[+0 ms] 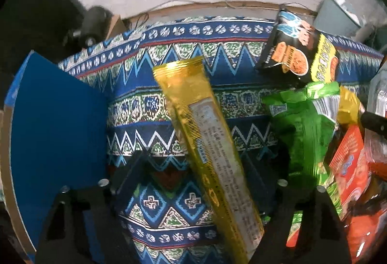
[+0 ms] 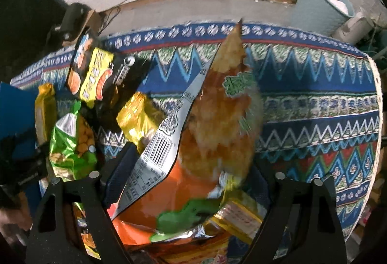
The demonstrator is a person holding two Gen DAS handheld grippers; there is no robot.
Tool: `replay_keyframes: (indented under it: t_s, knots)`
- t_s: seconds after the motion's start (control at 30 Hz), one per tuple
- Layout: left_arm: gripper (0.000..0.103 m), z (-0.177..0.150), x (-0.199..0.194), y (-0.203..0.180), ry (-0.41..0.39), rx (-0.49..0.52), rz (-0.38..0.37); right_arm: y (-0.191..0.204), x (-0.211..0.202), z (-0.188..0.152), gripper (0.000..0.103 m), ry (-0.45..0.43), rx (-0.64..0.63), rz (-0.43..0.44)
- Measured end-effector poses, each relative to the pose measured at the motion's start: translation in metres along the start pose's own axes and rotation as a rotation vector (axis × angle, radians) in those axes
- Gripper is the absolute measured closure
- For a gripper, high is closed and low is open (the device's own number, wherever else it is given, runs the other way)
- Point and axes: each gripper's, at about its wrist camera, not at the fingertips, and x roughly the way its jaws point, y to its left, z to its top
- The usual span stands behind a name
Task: Organize snacks
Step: 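Grasp the yellow stick bar with the left gripper while the right gripper grasps the orange chip bag, then lift the yellow bar with the left gripper while the right gripper lifts the orange bag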
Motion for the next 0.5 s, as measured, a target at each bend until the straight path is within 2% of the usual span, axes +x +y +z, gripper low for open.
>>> replay_keyframes:
  t_s: [0.03, 0.07, 0.1, 0.33, 0.4, 0.5]
  knots:
    - [0.036, -0.001, -0.003, -0.002, -0.01, 0.015, -0.008, 0.001, 0.0, 0.0, 0.028, 0.001, -0.007, 0.007]
    - [0.051, -0.002, -0.004, -0.006, -0.013, 0.035, -0.027, 0.002, -0.001, -0.001, 0.03, 0.001, -0.012, 0.013]
    - [0.056, -0.003, -0.004, -0.01, -0.004, 0.055, -0.048, 0.003, -0.003, -0.001, 0.035, -0.004, -0.017, 0.018]
    - [0.07, -0.014, -0.013, -0.017, -0.015, 0.082, -0.076, 0.009, -0.017, -0.009, 0.052, -0.048, -0.081, 0.003]
    - [0.074, -0.015, -0.017, -0.014, -0.014, 0.072, -0.096, 0.011, -0.025, -0.013, 0.055, -0.067, -0.107, -0.011]
    - [0.074, -0.018, -0.026, -0.011, -0.027, 0.07, -0.096, 0.016, -0.037, -0.015, 0.057, -0.104, -0.14, -0.043]
